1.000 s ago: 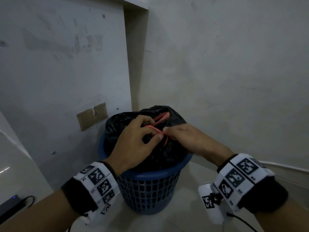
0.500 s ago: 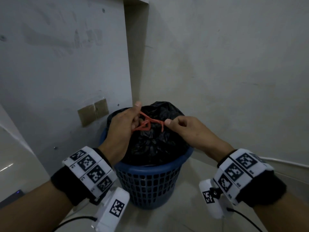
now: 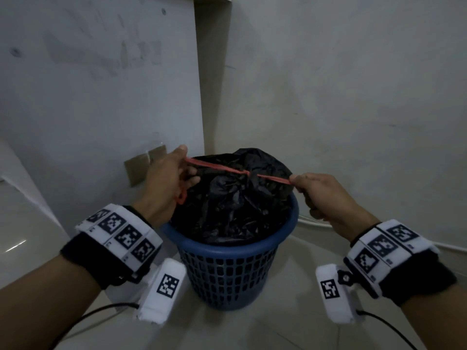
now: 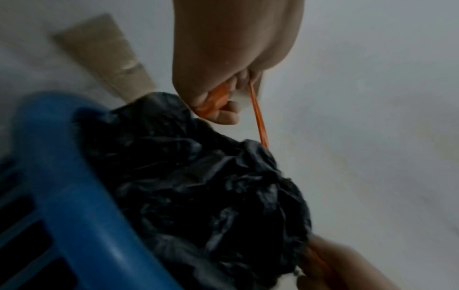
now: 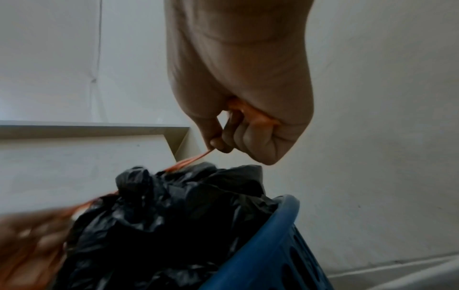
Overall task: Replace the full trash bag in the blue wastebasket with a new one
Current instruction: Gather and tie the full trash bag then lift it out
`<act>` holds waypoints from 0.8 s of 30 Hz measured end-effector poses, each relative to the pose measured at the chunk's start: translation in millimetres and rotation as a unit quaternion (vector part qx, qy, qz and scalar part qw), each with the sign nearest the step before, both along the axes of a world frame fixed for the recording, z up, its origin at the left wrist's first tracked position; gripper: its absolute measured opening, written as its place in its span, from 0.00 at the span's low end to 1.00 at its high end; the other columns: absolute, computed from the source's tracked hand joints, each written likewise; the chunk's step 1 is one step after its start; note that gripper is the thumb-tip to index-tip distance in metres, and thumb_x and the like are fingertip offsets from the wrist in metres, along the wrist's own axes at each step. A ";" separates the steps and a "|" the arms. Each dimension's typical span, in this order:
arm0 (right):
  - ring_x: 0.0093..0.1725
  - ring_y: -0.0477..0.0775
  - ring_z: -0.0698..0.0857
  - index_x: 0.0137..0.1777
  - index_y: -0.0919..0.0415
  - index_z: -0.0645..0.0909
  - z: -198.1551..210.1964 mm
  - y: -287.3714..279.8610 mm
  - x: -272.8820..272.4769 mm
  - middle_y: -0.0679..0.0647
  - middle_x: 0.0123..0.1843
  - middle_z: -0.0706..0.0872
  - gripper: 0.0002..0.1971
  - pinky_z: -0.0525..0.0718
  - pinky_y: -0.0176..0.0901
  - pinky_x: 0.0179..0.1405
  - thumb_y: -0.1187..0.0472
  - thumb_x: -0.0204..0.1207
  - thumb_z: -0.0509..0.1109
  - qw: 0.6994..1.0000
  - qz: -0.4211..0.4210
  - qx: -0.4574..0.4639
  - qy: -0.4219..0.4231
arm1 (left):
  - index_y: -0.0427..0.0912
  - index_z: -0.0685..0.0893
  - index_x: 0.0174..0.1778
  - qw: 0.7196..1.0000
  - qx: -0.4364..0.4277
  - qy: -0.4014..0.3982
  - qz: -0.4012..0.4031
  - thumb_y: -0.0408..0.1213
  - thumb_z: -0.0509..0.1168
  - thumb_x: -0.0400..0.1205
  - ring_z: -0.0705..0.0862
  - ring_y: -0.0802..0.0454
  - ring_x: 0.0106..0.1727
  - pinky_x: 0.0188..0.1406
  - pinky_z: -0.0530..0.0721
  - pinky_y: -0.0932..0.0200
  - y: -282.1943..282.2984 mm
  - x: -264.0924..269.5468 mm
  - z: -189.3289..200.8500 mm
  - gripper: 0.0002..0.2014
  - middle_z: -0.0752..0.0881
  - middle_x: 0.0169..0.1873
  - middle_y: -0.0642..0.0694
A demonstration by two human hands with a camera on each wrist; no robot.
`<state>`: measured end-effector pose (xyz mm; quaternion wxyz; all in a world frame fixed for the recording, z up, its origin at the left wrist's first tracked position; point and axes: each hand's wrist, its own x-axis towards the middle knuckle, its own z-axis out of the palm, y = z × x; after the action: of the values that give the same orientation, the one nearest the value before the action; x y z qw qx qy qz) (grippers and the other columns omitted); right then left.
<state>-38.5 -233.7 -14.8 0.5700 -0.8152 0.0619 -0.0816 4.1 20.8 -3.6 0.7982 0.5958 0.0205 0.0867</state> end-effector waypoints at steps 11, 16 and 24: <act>0.23 0.52 0.61 0.30 0.58 0.65 -8.3 -5.7 3.0 0.53 0.25 0.63 0.18 0.59 0.43 0.24 0.59 0.79 0.67 0.992 -0.072 0.091 0.052 | 0.42 0.72 0.26 0.982 -0.174 0.041 -0.055 0.43 0.57 0.87 0.91 0.51 0.34 0.36 0.91 0.57 12.7 6.0 -6.2 0.22 0.84 0.26 0.46; 0.30 0.48 0.81 0.27 0.54 0.77 12.5 -13.9 -1.2 0.49 0.34 0.85 0.18 0.75 0.37 0.21 0.54 0.80 0.66 0.952 0.014 0.302 0.039 | 0.42 0.80 0.34 0.962 -0.198 0.022 -0.185 0.60 0.53 0.83 0.87 0.39 0.61 0.63 0.80 0.42 7.9 -2.7 15.0 0.25 0.89 0.52 0.40; 0.41 0.53 0.83 0.52 0.63 0.91 29.1 6.6 -3.9 0.58 0.54 0.90 0.38 0.74 0.46 0.39 0.32 0.79 0.50 0.903 0.173 0.392 0.018 | 0.28 0.82 0.60 0.952 -0.142 0.040 -0.269 0.75 0.36 0.77 0.78 0.50 0.29 0.44 0.86 0.50 -30.0 -4.6 9.8 0.52 0.85 0.42 0.38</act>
<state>-42.4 -227.2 14.3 0.8476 -0.5250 -0.0433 0.0638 -0.5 -9.2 6.2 0.8670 0.4623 -0.0962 -0.1591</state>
